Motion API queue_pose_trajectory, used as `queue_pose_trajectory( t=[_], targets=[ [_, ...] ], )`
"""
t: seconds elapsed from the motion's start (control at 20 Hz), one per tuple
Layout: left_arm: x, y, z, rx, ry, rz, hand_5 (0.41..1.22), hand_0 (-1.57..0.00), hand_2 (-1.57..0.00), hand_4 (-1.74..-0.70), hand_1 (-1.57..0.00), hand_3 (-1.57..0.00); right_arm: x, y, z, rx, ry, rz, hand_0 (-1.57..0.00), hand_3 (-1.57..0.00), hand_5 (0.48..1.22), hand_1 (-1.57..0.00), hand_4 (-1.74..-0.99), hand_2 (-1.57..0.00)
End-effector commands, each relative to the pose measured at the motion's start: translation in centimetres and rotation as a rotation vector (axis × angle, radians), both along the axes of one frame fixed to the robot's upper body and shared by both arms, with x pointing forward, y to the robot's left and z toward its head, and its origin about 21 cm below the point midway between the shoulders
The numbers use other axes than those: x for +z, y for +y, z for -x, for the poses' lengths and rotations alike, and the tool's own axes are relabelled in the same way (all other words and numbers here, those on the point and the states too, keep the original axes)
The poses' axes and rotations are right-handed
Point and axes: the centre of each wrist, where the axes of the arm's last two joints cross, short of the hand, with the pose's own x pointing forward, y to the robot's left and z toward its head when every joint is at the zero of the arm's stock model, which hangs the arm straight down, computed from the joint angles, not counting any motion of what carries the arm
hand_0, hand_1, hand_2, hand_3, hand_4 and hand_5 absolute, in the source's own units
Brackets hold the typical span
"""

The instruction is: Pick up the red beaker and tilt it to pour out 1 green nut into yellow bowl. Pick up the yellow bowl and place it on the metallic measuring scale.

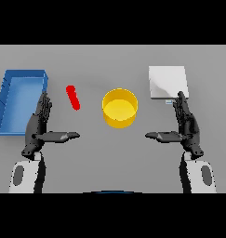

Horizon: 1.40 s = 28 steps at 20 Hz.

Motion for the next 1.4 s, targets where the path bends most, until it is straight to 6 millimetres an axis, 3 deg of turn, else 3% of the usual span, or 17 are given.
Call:
queue_pose_trajectory(
  t=[0.0, 0.25, 0.35, 0.45, 0.75, 1.1, 1.35],
  targets=[
    [0.0, 0.0, 0.0, 0.001, 0.0, 0.0, 0.599, 0.0, 0.0, -1.15, 0.0, 0.0, 0.0, 0.1, 0.0, -0.001, 0.0, -0.001, 0.0, 0.0, 0.599, 0.0, -1.167, 0.0],
    [-0.1, 0.2, 0.3, -0.007, 0.003, -0.003, 0.599, 0.0, 0.0, -1.15, 0.0, 0.0, 0.2, 0.9, -0.4, 0.009, 0.004, -0.003, 0.0, 0.0, 0.599, 0.0, -1.167, 0.0],
    [0.6, 0.6, 1.5, -0.047, -0.033, -0.101, 0.599, 0.0, 0.0, -1.16, 0.0, 0.0, 0.0, 0.6, 1.0, 0.001, -0.097, 0.246, 0.0, 0.0, 0.595, 0.0, -1.163, 0.0],
    [1.3, 0.7, 2.4, -0.062, -0.028, -0.138, 0.599, 0.0, 0.0, -1.16, 0.0, 0.0, 0.6, 1.0, 1.9, 0.011, -0.134, 0.325, 0.0, 0.0, 0.591, 0.0, -1.16, 0.0],
    [1.6, 0.3, 2.4, -0.087, 0.009, -0.195, 0.602, 0.0, 0.0, -1.16, 0.0, 0.0, 0.9, 1.3, 2.5, 0.013, -0.116, 0.313, 0.0, 0.0, 0.603, 0.0, -1.199, 0.0],
    [-0.6, -1.7, -2.2, -0.111, 0.036, -0.243, 0.629, 0.0, 0.0, -1.23, 0.0, 0.0, 1.1, 0.8, 2.3, 0.029, -0.138, 0.301, 0.0, 0.0, 0.633, 0.0, -1.26, 0.0],
    [-1.7, -1.4, -4.7, -0.114, 0.024, -0.254, 0.668, 0.0, 0.0, -1.26, 0.0, 0.0, 0.6, 0.8, 2.3, 0.034, -0.131, 0.292, 0.0, 0.0, 0.634, 0.0, -1.278, 0.0]
  ],
)
